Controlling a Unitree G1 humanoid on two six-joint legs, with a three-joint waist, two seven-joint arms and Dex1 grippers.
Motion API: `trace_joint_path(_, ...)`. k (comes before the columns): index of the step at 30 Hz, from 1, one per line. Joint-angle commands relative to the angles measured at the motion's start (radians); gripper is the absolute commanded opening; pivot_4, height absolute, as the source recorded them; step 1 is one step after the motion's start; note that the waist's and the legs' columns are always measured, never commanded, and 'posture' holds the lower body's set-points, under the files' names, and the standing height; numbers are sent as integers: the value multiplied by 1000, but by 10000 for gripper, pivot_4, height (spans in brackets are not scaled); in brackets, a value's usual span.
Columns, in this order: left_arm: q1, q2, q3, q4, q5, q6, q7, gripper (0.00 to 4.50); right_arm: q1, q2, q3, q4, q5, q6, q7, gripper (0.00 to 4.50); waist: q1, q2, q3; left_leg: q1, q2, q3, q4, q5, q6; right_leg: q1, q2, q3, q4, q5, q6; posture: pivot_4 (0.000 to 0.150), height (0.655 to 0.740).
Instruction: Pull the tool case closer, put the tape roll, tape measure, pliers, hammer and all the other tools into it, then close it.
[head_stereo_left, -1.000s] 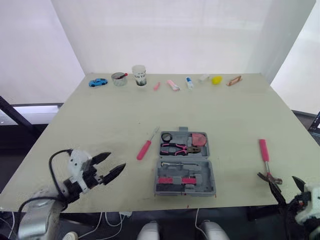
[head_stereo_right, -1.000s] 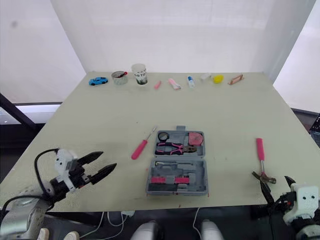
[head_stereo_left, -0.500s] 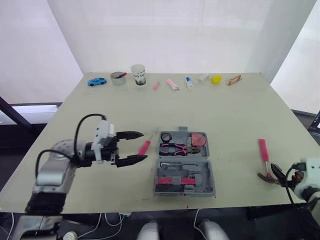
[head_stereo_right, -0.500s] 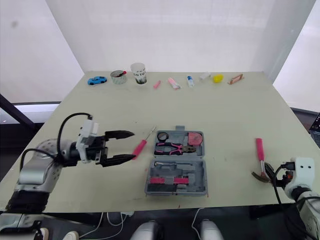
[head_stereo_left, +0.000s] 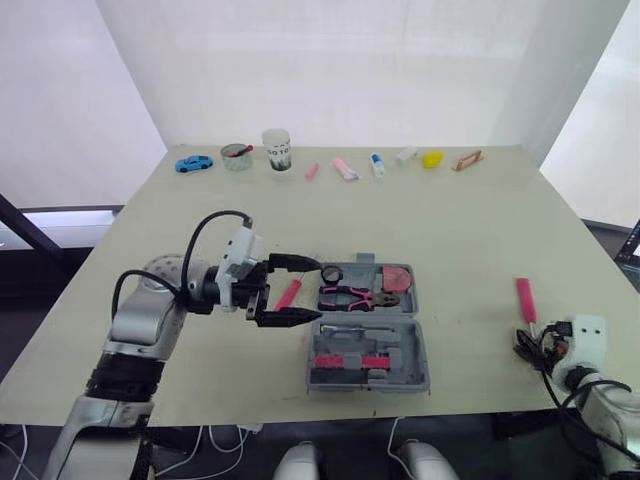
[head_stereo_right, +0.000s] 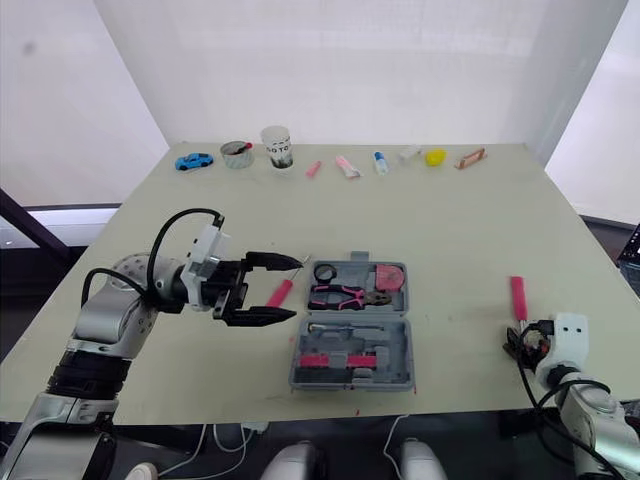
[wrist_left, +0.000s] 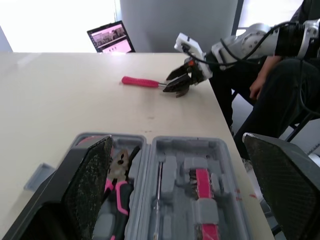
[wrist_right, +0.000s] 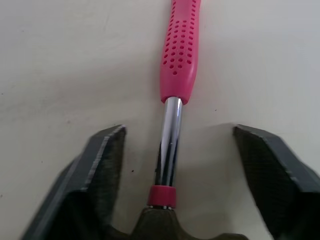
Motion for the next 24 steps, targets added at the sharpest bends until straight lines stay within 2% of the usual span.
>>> trace_joint_path(1,-19,3,10,-35,-19,0,-13,45000,-10,-4,8,32,-14,36,-13,17810,-1,0,0,0,0,0,0,0,0,0,0,0,0,0,0,1500,7400)
trace_joint_path(3,-22,3,10,-37,-22,1,-15,45000,-20,-3,6,40,-14,61,-22,8563,-2,-1,0,0,0,0,0,0,0,0,0,0,0,0,0,1500,7400)
trace_joint_path(4,-25,2,8,-38,-22,0,-16,45000,-25,-2,3,48,-15,77,-30,2564,-2,-1,-1,0,0,0,0,0,0,1,0,0,0,0,-1,1500,7400)
trace_joint_path(5,-26,2,9,-39,-23,0,-18,45000,-28,1,2,56,-20,83,-39,944,-1,-2,-1,1,0,0,0,0,0,1,1,1,0,0,0,1500,7400)
trace_joint_path(12,-33,-10,14,-23,-18,-13,-13,45000,-35,17,10,95,-53,33,-64,944,-1,-6,-3,1,0,0,3,0,0,3,3,5,0,-1,2,1500,7400)
trace_joint_path(16,-13,-11,18,-18,-15,-21,-18,45000,-35,41,-1,89,-39,-86,-29,944,-2,-8,-4,1,0,0,3,0,0,3,5,8,0,0,2,1500,7400)
trace_joint_path(21,-10,-22,25,45,5,-60,-17,45000,-10,23,-22,0,-52,-197,-19,944,-2,-3,-2,1,0,0,3,0,0,2,6,9,0,0,1,1500,7400)
trace_joint_path(24,-38,-32,30,76,-3,-77,-26,45000,17,-36,-15,-71,-21,-194,83,944,1,2,1,-1,0,0,2,0,0,1,6,9,0,0,1,1500,7400)
